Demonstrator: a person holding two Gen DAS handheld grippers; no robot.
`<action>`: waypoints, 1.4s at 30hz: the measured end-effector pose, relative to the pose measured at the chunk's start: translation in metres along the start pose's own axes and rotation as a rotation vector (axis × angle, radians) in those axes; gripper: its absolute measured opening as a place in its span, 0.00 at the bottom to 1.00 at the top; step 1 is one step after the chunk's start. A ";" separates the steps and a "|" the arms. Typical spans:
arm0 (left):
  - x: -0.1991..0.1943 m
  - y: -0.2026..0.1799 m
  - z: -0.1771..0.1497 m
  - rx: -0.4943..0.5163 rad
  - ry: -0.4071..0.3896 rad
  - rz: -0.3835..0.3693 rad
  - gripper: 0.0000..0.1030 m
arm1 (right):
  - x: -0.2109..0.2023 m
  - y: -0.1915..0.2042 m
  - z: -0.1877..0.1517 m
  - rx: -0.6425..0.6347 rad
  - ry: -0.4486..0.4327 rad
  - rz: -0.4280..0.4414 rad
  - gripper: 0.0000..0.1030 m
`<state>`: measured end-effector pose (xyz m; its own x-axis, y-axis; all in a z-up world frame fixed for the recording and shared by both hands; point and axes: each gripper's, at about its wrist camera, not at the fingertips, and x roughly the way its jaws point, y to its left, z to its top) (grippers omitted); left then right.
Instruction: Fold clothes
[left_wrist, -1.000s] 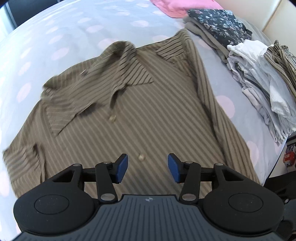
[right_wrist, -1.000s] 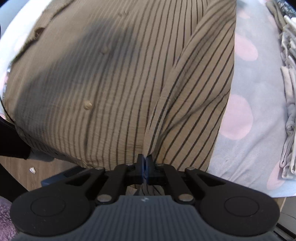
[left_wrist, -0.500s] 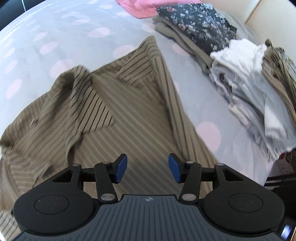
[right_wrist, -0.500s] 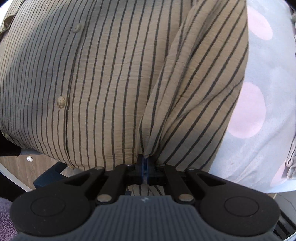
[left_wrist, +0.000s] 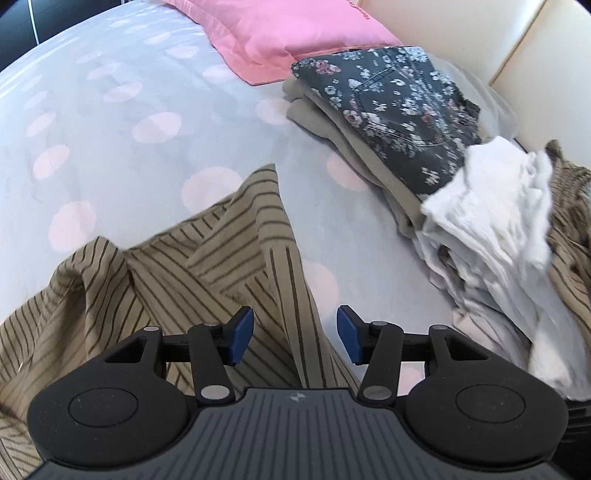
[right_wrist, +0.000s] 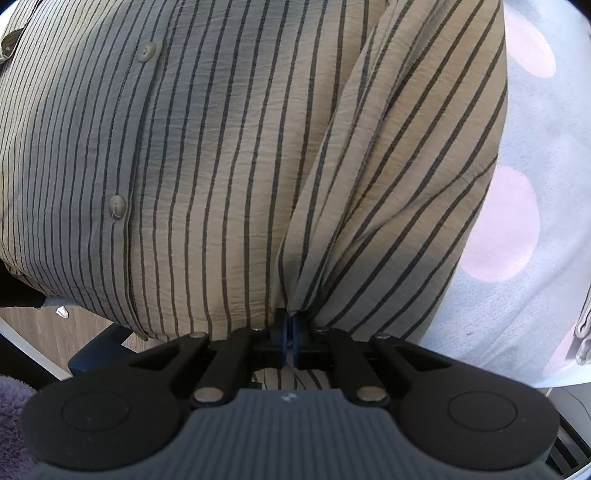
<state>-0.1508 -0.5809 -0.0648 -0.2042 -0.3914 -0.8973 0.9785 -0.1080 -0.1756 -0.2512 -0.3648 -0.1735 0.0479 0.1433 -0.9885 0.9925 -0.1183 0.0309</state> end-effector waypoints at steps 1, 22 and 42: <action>0.004 0.001 0.001 -0.008 -0.003 -0.003 0.46 | 0.000 0.000 -0.001 0.002 0.000 0.001 0.04; -0.052 0.031 -0.018 -0.082 -0.127 0.023 0.00 | -0.050 0.016 -0.055 0.002 -0.156 0.044 0.03; -0.060 0.150 -0.135 -0.337 -0.130 0.034 0.00 | -0.057 0.046 -0.051 -0.117 -0.093 0.173 0.03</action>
<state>0.0122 -0.4504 -0.0921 -0.1522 -0.5049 -0.8497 0.9347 0.2060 -0.2898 -0.2030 -0.3282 -0.1077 0.2130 0.0392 -0.9763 0.9770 -0.0175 0.2125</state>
